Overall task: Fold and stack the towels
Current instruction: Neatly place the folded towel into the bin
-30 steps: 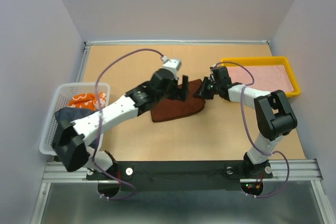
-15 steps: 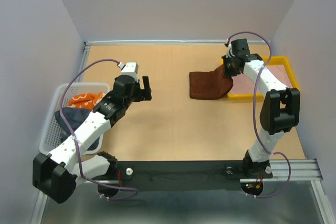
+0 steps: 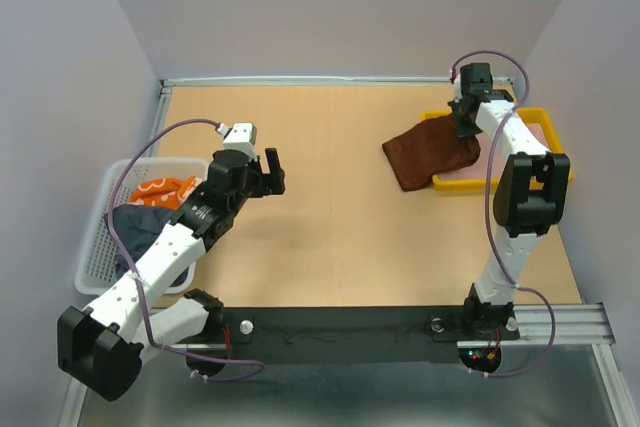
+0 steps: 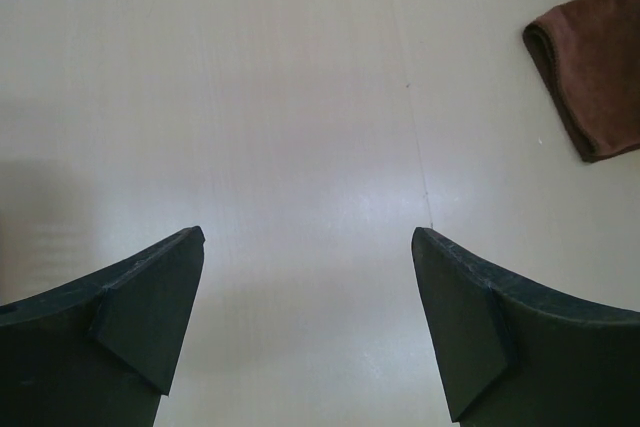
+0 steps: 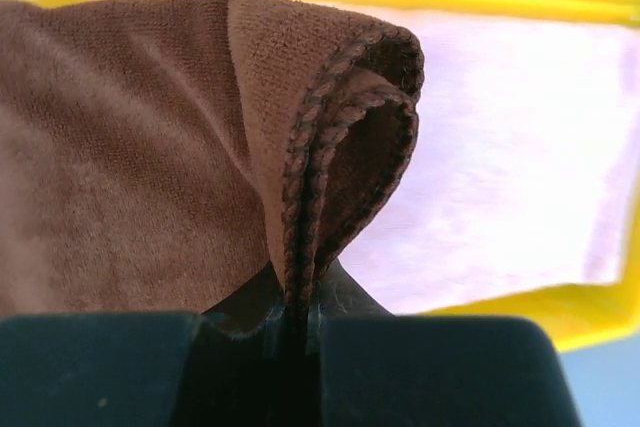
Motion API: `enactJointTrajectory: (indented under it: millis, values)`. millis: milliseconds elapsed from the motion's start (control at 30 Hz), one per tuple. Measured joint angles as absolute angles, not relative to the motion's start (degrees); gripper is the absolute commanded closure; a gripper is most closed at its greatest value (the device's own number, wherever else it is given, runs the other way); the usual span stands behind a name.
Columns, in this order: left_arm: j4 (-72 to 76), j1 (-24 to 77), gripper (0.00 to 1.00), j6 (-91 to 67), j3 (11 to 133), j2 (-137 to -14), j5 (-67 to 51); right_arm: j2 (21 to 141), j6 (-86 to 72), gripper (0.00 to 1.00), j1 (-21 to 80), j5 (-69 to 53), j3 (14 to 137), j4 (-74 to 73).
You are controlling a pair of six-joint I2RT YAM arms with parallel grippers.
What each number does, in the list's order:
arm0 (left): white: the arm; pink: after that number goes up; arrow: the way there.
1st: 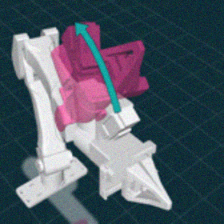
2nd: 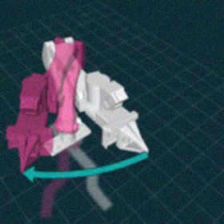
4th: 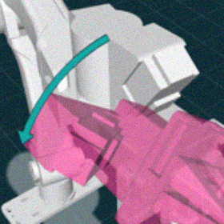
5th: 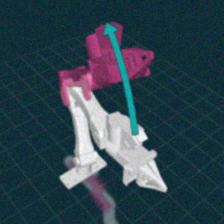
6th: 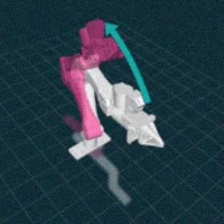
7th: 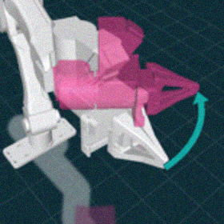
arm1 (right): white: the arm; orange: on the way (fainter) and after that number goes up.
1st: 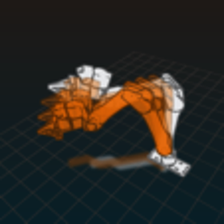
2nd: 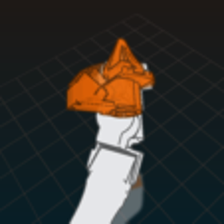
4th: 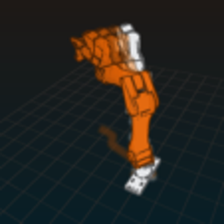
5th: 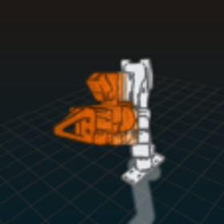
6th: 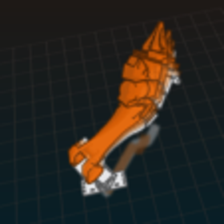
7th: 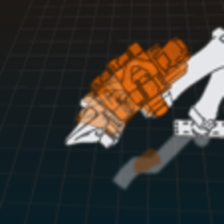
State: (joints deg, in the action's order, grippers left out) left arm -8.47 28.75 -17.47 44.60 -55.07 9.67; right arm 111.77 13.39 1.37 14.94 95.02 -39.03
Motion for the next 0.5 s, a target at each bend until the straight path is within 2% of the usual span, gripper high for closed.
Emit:
enactJointTrajectory:
  millis: [500]
  values:
    - [-8.40,28.75,0.04,-17.47,44.60,-58.43,9.65,116.90,19.97,1.00,-3.33,28.73,101.67,-35.73]
